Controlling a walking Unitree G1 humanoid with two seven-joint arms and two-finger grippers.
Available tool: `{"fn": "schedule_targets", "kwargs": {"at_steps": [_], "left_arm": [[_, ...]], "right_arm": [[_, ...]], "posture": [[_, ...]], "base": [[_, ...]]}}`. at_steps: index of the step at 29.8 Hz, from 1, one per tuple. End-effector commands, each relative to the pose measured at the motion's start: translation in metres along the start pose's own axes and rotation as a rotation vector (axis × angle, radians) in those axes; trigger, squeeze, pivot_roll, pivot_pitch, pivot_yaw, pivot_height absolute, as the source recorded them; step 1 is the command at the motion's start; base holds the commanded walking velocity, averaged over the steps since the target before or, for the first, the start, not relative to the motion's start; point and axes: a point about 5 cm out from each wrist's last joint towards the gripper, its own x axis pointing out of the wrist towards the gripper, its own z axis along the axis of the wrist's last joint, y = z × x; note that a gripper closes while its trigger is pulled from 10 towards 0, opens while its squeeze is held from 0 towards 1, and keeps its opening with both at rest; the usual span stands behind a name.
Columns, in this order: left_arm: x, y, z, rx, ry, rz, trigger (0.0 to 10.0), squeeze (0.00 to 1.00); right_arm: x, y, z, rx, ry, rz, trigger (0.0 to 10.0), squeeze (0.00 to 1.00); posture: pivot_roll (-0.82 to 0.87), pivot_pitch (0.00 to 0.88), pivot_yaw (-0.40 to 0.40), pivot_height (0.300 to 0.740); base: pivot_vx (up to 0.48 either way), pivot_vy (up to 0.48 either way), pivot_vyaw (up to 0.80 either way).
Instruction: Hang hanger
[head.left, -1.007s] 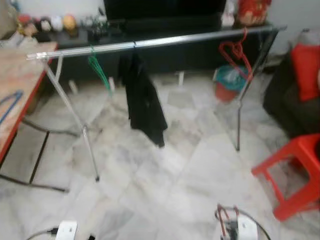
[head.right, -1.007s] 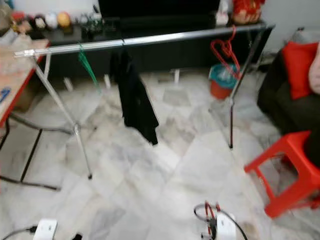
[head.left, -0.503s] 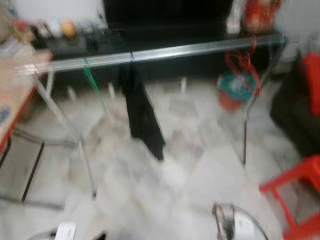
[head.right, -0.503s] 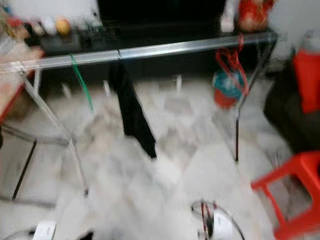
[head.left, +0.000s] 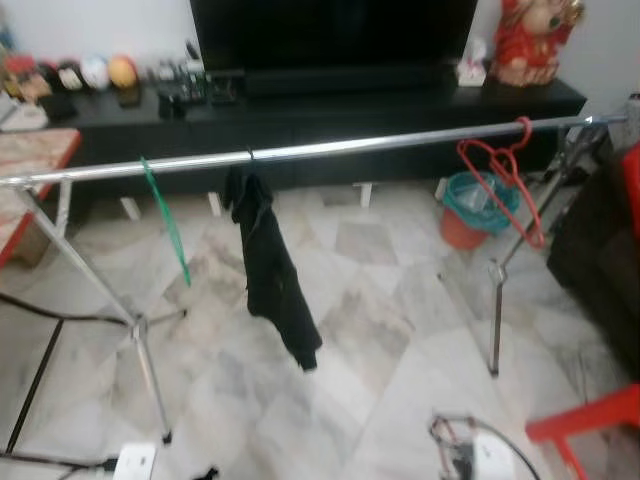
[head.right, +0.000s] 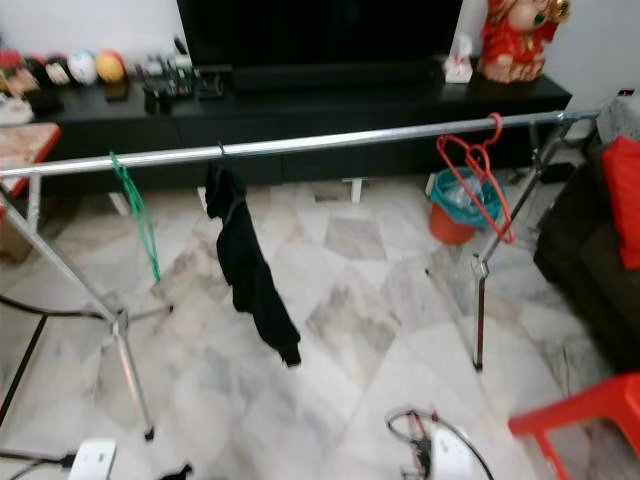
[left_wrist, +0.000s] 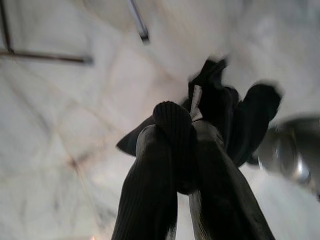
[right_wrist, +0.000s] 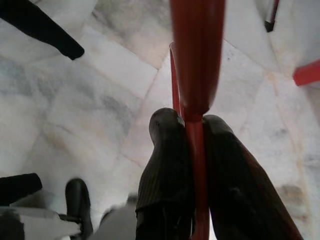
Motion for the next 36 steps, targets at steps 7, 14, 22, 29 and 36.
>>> {"fn": "schedule_targets", "kwargs": {"at_steps": [7, 14, 22, 29, 36], "left_arm": [[0.000, -0.001, -0.004, 0.007, 0.008, -0.005, 10.0, 0.00], [0.000, -0.003, -0.003, 0.013, 0.008, -0.011, 10.0, 0.00], [0.000, -0.008, -0.004, 0.021, 0.012, -0.029, 10.0, 0.00], [0.000, -0.010, -0.005, 0.032, 0.014, -0.040, 10.0, 0.00], [0.000, -0.012, -0.005, 0.034, 0.010, -0.047, 10.0, 0.00]], "right_arm": [[-0.001, -0.009, -0.001, 0.016, -0.009, -0.032, 10.0, 0.00], [-0.001, -0.006, 0.000, -0.005, -0.010, -0.001, 10.0, 0.00], [0.000, -0.003, 0.004, 0.008, -0.031, -0.009, 10.0, 0.00], [0.003, -0.004, 0.023, -0.001, -0.120, -0.012, 10.0, 0.00], [0.007, -0.003, 0.052, -0.053, -0.251, -0.015, 10.0, 0.00]], "posture": [[0.00, 0.008, 0.030, 0.740], [0.00, 0.000, 0.027, 0.740], [0.00, 0.000, 0.025, 0.740], [0.00, 0.000, 0.026, 0.740], [0.00, 0.000, 0.025, 0.740]], "base": [[0.422, 0.000, 0.00], [0.423, 0.000, 0.40], [0.384, 0.000, 0.25], [0.000, 0.000, 0.00], [0.000, 0.000, 0.00]]}}
